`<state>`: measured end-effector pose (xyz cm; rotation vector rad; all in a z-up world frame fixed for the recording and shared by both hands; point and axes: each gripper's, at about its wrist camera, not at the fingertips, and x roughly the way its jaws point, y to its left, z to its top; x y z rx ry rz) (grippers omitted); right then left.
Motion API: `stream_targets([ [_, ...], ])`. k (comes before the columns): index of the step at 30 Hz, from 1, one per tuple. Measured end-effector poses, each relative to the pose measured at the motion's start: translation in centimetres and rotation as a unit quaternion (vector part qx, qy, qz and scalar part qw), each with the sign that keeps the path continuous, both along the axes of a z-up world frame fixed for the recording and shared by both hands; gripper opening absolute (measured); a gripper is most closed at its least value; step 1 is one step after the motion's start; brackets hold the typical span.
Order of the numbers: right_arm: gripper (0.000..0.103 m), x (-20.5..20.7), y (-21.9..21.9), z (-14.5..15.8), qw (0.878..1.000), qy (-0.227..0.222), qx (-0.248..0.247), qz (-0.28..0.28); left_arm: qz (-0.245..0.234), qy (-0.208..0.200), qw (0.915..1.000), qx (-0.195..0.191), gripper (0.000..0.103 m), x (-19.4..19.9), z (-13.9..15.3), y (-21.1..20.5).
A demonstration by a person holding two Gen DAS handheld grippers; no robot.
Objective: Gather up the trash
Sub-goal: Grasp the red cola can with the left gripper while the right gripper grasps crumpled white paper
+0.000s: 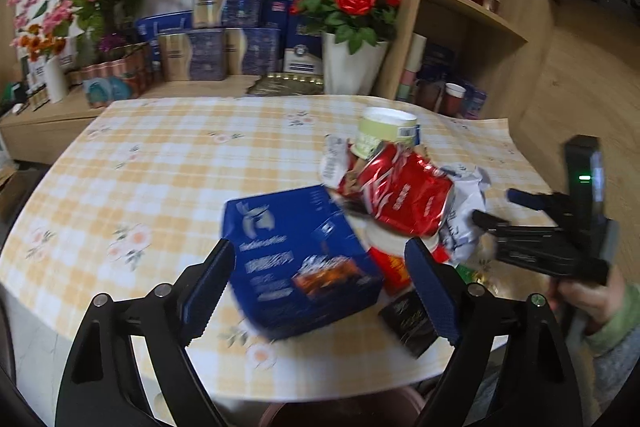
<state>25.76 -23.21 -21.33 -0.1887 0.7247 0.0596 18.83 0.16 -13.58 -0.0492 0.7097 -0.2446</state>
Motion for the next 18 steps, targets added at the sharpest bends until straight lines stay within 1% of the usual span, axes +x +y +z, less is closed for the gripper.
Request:
stream_targets([
  [2,0.078,1.5,-0.2,-0.8,1.000,0.012,0.005,-0.007,-0.014,0.004,0.9998,-0.014,0.083,1.1,-0.2,-0.8],
  [4,0.078,3.0,-0.6,-1.6,0.999,0.029,0.023,-0.007,-0.032,0.005,0.9991,-0.028,0.082,2.1,-0.5,-1.4],
  [6,0.077,3.8,-0.8,-2.0,0.998,0.042,0.039,-0.005,-0.056,0.019,0.9975,-0.038,0.081,3.8,-1.2,-2.3],
  [7,0.075,4.1,-0.8,-2.1,0.998,0.044,0.042,-0.005,-0.062,0.024,0.9970,-0.039,0.076,4.4,-1.4,-2.7],
  [8,0.071,4.1,-0.7,-2.1,0.998,0.045,0.047,-0.004,-0.071,0.032,0.9962,-0.039,0.074,5.5,-1.7,-3.2],
  [10,0.067,3.9,-0.8,-1.9,0.997,0.047,0.059,-0.002,-0.083,0.039,0.9950,-0.041,0.072,6.8,-2.3,-4.0],
  [12,0.064,3.4,-1.0,-1.5,0.997,0.037,0.073,0.003,-0.089,0.045,0.9942,-0.039,0.068,8.2,-3.0,-4.6],
  [14,0.063,2.5,-1.4,-1.0,0.996,0.023,0.084,0.004,-0.090,0.060,0.9929,-0.049,0.061,9.7,-3.9,-4.8],
  [15,0.063,2.0,-1.6,-0.8,0.996,0.016,0.089,0.003,-0.090,0.068,0.9920,-0.058,0.060,10.2,-4.2,-4.7],
  [18,0.063,0.8,-2.1,-0.1,0.995,-0.005,0.102,-0.004,-0.084,0.095,0.9859,-0.109,0.056,11.6,-5.3,-4.3],
])
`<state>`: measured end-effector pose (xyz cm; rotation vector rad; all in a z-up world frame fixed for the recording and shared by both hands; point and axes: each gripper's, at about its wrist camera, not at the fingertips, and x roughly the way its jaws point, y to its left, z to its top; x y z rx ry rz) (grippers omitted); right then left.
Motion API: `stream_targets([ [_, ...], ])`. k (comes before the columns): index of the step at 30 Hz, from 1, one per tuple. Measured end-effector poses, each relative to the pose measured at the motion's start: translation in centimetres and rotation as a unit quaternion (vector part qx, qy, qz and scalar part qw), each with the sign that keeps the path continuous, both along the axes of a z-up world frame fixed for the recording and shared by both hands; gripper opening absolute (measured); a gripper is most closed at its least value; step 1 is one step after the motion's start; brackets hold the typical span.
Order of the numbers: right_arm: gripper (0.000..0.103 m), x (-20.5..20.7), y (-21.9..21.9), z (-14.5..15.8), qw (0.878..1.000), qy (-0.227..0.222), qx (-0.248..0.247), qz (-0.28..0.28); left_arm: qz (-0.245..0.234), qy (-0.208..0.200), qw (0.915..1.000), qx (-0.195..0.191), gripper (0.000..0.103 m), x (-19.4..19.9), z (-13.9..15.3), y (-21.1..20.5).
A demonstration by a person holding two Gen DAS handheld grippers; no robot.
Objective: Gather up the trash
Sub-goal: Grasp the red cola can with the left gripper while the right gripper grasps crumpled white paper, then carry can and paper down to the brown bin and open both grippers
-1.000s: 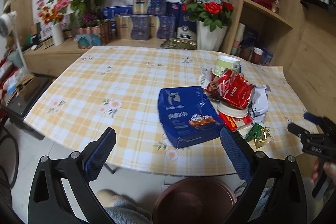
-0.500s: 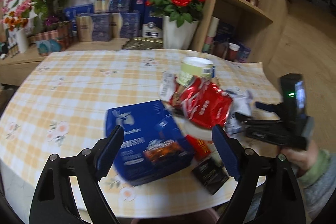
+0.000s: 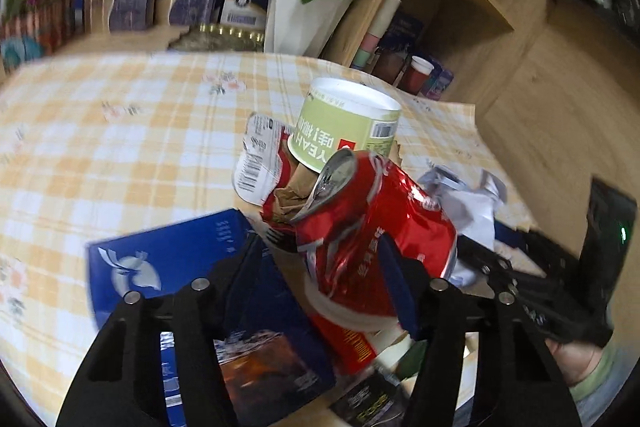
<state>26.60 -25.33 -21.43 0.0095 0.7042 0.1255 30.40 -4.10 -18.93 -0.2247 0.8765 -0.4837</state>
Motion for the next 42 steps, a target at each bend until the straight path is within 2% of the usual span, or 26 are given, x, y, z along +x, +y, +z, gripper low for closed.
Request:
stream_targets([
  [5,0.063,-1.1,-0.3,0.4,1.000,-0.018,-0.003,-0.010,0.022,0.054,0.9940,-0.093,0.042,1.2,-1.9,0.9],
  [7,0.063,-1.5,-0.2,0.4,1.000,-0.023,-0.008,-0.011,0.026,0.061,0.9907,-0.118,0.035,1.3,-2.2,1.1],
  [9,0.063,-1.6,-0.3,0.4,1.000,-0.024,-0.003,-0.011,0.026,0.064,0.9895,-0.127,0.034,1.2,-2.2,1.1],
  [14,0.063,-2.2,-0.4,0.9,0.999,-0.032,-0.005,-0.017,0.024,0.006,0.9966,-0.079,0.032,-0.3,0.1,0.5],
  [16,0.063,-2.5,-0.4,1.2,0.999,-0.037,-0.004,-0.020,0.030,-0.011,0.9968,-0.073,0.031,-0.9,1.1,0.6],
  [17,0.063,-2.7,-0.4,1.4,0.999,-0.039,0.000,-0.021,0.032,-0.021,0.9972,-0.065,0.028,-1.2,1.8,0.6],
  [23,0.063,-4.5,0.1,2.5,0.998,-0.055,0.012,-0.015,0.028,-0.077,0.9965,-0.011,0.026,-4.0,4.9,0.5],
  [29,0.063,-6.8,0.4,3.3,0.998,-0.059,0.032,-0.014,0.036,-0.090,0.9953,0.006,0.025,-6.4,6.4,0.9],
  [36,0.063,-10.8,1.1,4.2,0.997,-0.069,0.033,-0.001,0.035,-0.106,0.9936,0.017,0.023,-11.4,7.8,1.5],
  [37,0.063,-11.4,1.2,4.3,0.997,-0.070,0.034,0.001,0.035,-0.105,0.9938,0.015,0.022,-12.3,7.8,1.7],
  [38,0.063,-11.9,1.4,4.3,0.997,-0.071,0.036,0.004,0.035,-0.103,0.9940,0.013,0.008,-12.9,7.8,1.8],
  [42,0.063,-14.5,2.2,4.0,0.997,-0.069,0.038,0.018,0.038,-0.085,0.9957,0.006,0.006,-15.7,7.0,2.8],
])
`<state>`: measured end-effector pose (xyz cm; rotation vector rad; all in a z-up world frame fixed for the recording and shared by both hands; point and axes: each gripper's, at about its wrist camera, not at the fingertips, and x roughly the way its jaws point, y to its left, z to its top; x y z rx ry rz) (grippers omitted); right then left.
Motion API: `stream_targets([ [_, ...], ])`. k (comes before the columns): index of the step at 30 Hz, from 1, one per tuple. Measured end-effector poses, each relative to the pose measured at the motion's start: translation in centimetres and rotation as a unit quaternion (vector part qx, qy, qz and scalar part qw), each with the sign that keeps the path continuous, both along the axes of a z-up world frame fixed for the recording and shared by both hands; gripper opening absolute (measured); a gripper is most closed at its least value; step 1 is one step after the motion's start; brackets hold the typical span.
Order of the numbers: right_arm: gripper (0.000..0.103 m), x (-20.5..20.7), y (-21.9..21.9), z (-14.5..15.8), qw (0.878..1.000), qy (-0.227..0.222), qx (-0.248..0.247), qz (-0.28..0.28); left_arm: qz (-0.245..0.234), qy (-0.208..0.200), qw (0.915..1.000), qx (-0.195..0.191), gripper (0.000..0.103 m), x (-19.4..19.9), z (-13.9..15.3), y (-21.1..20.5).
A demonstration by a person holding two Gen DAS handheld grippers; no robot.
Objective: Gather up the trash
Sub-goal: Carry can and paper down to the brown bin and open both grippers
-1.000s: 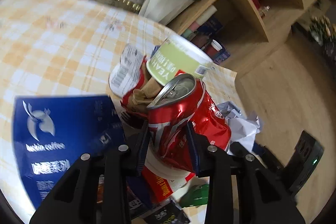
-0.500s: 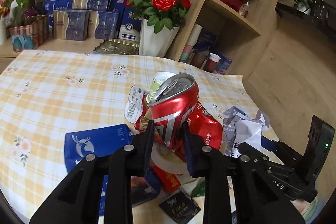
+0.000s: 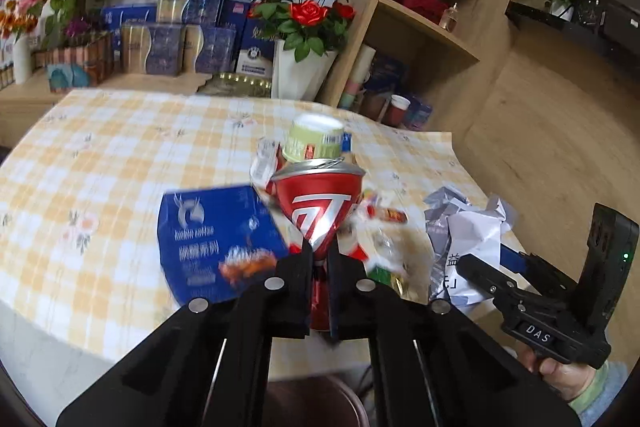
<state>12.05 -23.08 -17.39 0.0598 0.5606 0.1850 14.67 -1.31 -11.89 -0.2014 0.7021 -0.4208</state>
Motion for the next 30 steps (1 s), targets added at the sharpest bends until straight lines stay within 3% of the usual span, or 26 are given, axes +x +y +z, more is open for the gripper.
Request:
stream_targets([
  [9,0.063,-4.6,2.2,-2.1,0.999,0.020,-0.006,0.031,-0.002,-0.001,1.0000,0.001,0.006,-6.4,-1.5,2.1],
  [17,0.063,-7.6,5.7,-6.5,0.995,0.064,-0.017,0.078,-0.008,-0.022,0.9996,0.013,0.006,-12.3,-3.5,3.4],
  [23,0.063,-8.4,7.8,-10.8,0.989,0.099,-0.026,0.111,0.002,-0.018,0.9997,0.018,0.006,-14.4,-5.8,4.6],
  [24,0.055,-8.4,7.9,-11.7,0.987,0.109,-0.025,0.113,0.005,-0.015,0.9997,0.017,0.006,-14.4,-6.1,4.7],
  [30,0.043,-6.2,9.2,-17.2,0.972,0.201,-0.029,0.116,0.016,-0.005,0.9998,0.011,0.006,-14.3,-7.6,5.5],
])
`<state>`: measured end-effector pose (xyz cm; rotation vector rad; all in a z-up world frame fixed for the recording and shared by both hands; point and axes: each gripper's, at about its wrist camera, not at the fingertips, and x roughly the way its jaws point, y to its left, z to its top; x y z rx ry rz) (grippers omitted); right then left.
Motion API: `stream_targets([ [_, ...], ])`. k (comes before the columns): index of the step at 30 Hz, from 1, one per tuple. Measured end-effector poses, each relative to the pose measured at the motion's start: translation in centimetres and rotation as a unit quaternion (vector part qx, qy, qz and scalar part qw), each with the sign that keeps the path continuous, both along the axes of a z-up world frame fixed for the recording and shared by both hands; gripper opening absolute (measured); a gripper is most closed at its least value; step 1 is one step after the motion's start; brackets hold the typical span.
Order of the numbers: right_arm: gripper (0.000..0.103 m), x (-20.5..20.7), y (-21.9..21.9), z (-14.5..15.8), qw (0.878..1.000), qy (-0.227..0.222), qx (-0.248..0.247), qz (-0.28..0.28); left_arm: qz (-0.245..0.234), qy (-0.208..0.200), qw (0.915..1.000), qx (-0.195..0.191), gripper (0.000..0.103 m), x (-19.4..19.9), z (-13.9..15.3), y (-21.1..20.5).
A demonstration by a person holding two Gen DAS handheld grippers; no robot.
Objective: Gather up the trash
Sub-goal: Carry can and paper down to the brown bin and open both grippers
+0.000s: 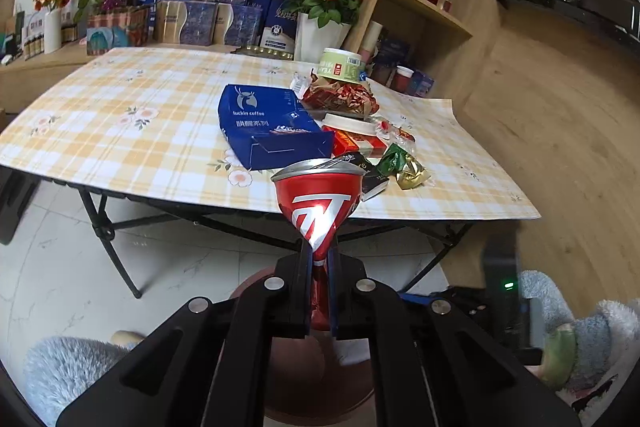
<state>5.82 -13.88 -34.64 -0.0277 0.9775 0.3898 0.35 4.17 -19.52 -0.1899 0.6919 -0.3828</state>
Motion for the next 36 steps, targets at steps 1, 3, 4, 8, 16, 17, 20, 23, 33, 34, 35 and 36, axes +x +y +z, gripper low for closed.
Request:
stream_targets([
  [1,0.043,0.3,0.1,-0.4,1.000,0.005,-0.002,-0.002,0.000,0.000,1.0000,-0.003,0.006,0.1,-0.1,0.0],
  [3,0.043,0.6,0.1,-1.0,1.000,0.014,-0.004,-0.006,-0.002,0.004,1.0000,-0.005,0.006,0.2,-0.4,-0.1],
  [4,0.043,0.7,0.0,-1.4,1.000,0.020,-0.004,-0.011,-0.003,0.007,1.0000,-0.004,0.006,0.3,-0.5,-0.2],
  [8,0.044,1.4,-1.2,-1.6,0.999,0.028,0.006,-0.045,-0.017,0.031,0.9993,0.009,0.006,0.9,-1.6,-1.3],
  [16,0.090,0.6,-3.9,1.5,0.995,-0.037,0.012,-0.094,-0.031,0.102,0.9941,0.020,0.006,2.9,-4.6,-2.4],
  [17,0.093,0.6,-4.1,1.7,0.994,-0.044,0.009,-0.098,-0.029,0.121,0.9920,0.020,0.006,3.5,-5.4,-2.4],
  [20,0.095,0.8,-4.6,1.5,0.993,-0.042,0.004,-0.110,-0.022,0.166,0.9857,0.020,0.006,4.5,-7.3,-2.1],
  [23,0.095,0.7,-5.2,1.3,0.992,-0.030,0.008,-0.120,-0.018,0.197,0.9800,0.023,0.006,5.0,-8.6,-2.1],
  [33,0.095,0.8,-6.3,0.6,0.989,-0.016,0.016,-0.143,0.015,0.266,0.9621,0.055,0.007,6.7,-12.3,-1.8],
  [34,0.095,0.8,-6.4,0.5,0.989,-0.016,0.016,-0.144,0.017,0.274,0.9597,0.060,0.011,6.7,-12.6,-1.8],
  [35,0.095,0.8,-6.5,0.5,0.989,-0.015,0.017,-0.145,0.019,0.278,0.9584,0.060,0.018,6.7,-12.7,-1.9],
  [36,0.096,0.8,-6.5,0.5,0.989,-0.014,0.017,-0.146,0.023,0.280,0.9579,0.057,0.023,6.8,-12.8,-1.7],
])
